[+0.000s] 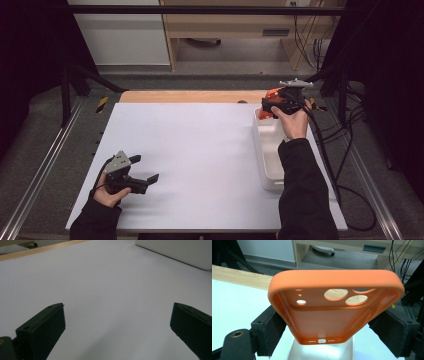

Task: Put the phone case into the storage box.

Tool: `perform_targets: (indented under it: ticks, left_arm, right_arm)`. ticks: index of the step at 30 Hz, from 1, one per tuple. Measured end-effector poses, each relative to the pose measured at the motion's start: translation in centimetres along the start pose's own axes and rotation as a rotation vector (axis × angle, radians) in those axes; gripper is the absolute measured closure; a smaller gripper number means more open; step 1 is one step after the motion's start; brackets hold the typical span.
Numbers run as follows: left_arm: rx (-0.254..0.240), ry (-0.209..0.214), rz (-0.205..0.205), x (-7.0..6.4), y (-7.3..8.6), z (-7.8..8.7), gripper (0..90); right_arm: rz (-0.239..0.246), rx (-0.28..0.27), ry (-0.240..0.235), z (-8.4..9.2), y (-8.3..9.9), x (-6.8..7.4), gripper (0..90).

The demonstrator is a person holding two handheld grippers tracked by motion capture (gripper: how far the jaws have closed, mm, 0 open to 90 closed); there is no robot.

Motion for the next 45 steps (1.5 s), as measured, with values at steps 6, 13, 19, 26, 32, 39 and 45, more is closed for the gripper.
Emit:
perform_targets:
  ticks: [6, 13, 19, 26, 32, 39, 45]
  left_arm:
    - [0.001, 0.001, 0.001, 0.0, 0.0, 0.0, 0.0]
    - [0.002, 0.002, -0.001, 0.0, 0.0, 0.0, 0.0]
    - [0.006, 0.001, -0.003, 0.0, 0.1, -0.1, 0.0]
    - [0.006, 0.002, -0.004, 0.0, 0.1, -0.1, 0.0]
    - [0.007, 0.003, -0.007, -0.1, 0.1, -0.2, 0.0]
    - [0.006, 0.004, -0.009, -0.1, 0.0, -0.3, 0.0]
    - [0.004, 0.005, -0.010, -0.1, 0.0, -0.3, 0.0]
  right_arm:
    - [-0.027, -0.002, 0.018, -0.9, 0.2, 0.0, 15.8]
    - [-0.044, 0.012, 0.044, -1.8, 0.8, -0.1, 15.7]
    - [-0.049, 0.020, 0.062, -2.3, 1.2, -0.2, 15.5]
    - [-0.062, 0.032, 0.086, -3.0, 1.6, -0.3, 15.5]
    - [-0.071, 0.046, 0.098, -3.6, 2.0, -0.3, 15.5]
    - [-0.072, 0.056, 0.114, -4.3, 2.4, -0.3, 15.5]
    - [-0.077, 0.065, 0.124, -4.8, 2.8, -0.4, 15.4]
Point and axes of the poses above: each handheld gripper's, and its own axes: z roughly backward along the jaws, y roughly out of its underside, x roughly to its left, the point moved 8 cm from there along -z, roughly forward along the jaws, and after that the axes turned 10 degrees about -z, right-handed, at the moved point
